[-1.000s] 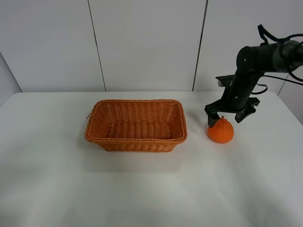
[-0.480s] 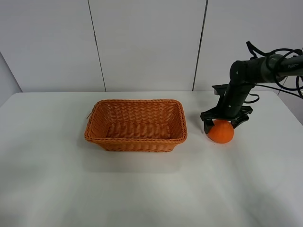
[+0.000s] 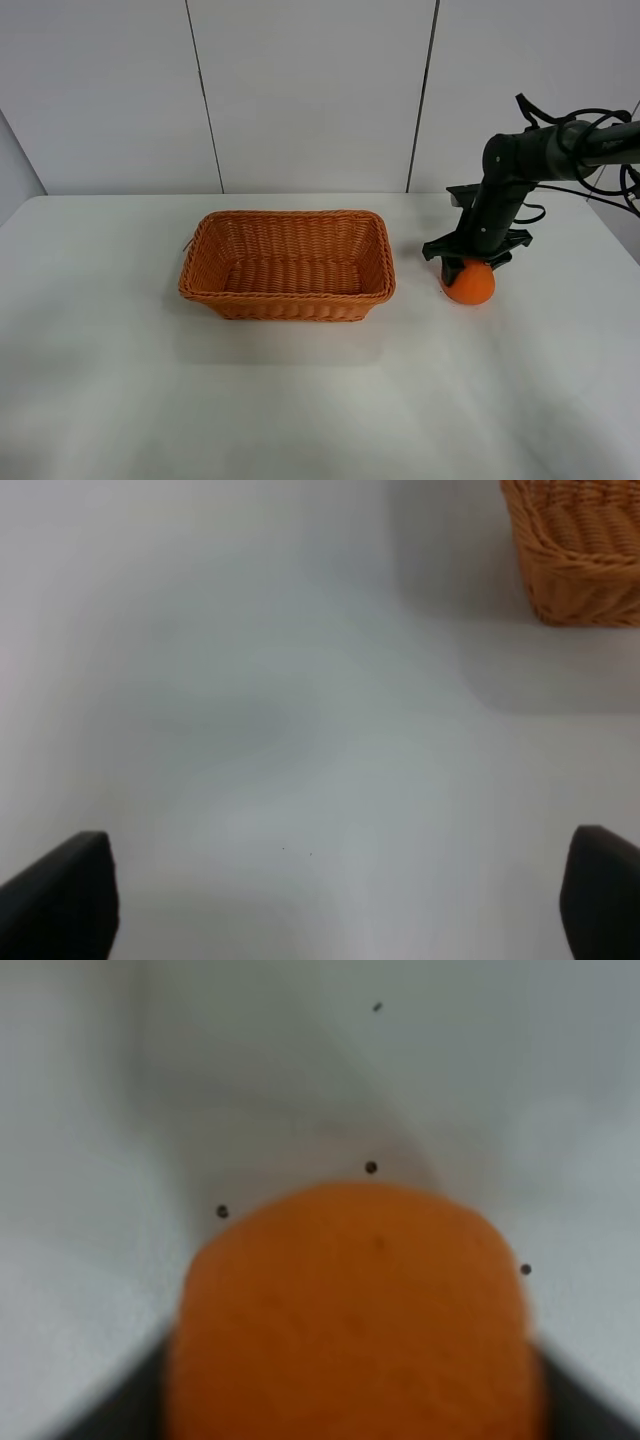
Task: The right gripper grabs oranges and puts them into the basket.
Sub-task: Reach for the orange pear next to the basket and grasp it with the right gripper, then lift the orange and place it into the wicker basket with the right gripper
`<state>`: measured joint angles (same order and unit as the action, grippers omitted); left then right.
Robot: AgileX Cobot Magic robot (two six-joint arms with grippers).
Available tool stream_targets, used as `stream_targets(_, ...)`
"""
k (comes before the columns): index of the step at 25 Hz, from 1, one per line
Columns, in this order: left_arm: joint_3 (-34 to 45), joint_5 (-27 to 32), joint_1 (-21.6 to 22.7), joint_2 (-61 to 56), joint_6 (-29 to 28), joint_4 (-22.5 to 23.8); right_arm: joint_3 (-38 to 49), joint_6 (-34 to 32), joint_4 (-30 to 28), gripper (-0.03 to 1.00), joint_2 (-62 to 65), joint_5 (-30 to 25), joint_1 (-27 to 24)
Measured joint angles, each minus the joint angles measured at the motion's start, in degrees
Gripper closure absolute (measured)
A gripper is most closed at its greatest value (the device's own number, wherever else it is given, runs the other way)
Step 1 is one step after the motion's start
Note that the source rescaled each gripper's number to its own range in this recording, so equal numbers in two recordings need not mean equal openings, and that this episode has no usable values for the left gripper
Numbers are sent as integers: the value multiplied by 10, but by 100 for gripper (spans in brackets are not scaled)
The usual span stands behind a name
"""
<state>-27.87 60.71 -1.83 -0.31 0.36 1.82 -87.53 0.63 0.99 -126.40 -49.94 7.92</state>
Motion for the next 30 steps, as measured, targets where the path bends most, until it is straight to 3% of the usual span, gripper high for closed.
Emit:
stream_targets(1,0,0,0,0,0,0,0,0,-4,90,3,-1,0)
stream_targets(2,0,0,0,0,0,0,0,-2,-10,97,7,-2,0)
stream_targets(8,0,0,0,0,0,0,-33,-6,-18,97,38,-36,0)
stream_targets(16,0,0,0,0,0,0,-204,-3,-4,97,81,-176,6)
stream_targets(19,0,0,0,0,0,0,-252,3,-4,97,81,-195,22)
stream_targets(24,0,0,0,0,0,0,-298,4,-5,97,81,-199,73)
stream_targets(30,0,0,0,0,0,0,-306,1,-5,97,76,-193,173)
